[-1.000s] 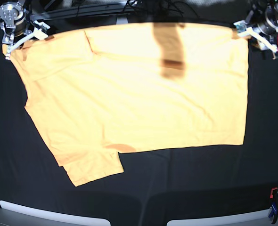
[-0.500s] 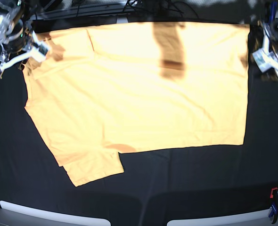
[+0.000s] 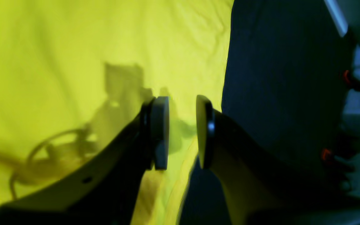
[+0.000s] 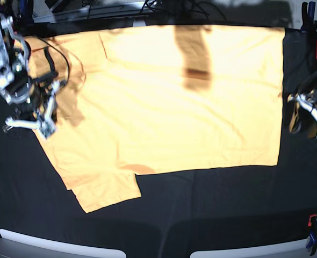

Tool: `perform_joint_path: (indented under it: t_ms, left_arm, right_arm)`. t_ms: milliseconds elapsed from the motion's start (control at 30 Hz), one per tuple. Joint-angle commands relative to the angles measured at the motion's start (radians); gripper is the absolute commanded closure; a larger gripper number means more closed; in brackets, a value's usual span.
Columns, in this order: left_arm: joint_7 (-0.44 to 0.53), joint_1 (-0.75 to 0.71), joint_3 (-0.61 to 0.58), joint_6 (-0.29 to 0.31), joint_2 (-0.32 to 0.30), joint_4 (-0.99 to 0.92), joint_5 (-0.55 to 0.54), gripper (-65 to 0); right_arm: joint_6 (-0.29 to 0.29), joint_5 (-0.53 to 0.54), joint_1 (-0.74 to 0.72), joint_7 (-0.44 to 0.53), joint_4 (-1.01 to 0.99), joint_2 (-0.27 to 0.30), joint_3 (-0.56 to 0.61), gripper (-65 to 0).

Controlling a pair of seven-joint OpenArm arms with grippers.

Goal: Layout the t-shirt on the table in an organized manner, then fold the t-shirt properly
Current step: 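Release and move both grippers along the shirt sides toward the hem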

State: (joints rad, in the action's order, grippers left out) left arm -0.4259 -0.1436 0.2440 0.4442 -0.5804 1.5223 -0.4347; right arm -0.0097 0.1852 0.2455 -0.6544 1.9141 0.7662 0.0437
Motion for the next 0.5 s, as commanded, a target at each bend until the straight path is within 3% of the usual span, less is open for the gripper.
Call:
perform_joint_path:
  t_ms: [0,200,367,467]
  left_arm:
    - [0.026,0.044,0.008,0.001,0.0,-0.011,-0.013,-33.9]
    - [0.008,0.232,0.008,0.002,0.085,-0.224,-0.012,-33.9]
    - [0.008,0.406,0.008,0.009,0.118,-0.476,-0.012,-33.9]
    - [0.004,0.517,0.008,0.064,0.134,-0.629,-0.011,-33.9]
  right_arm:
    - [0.006,0.011,-0.055,0.018,-0.021,0.001,-0.011,-14.7]
    - [0.111,0.124,-0.317,0.012,-0.278,-0.094,-0.011,-14.7]
    - [0.237,0.25,-0.56,-0.069,-0.548,-0.119,-0.011,-14.7]
    - [0.332,0.299,-0.702,-0.126,-0.716,-0.126,-0.011,-14.7]
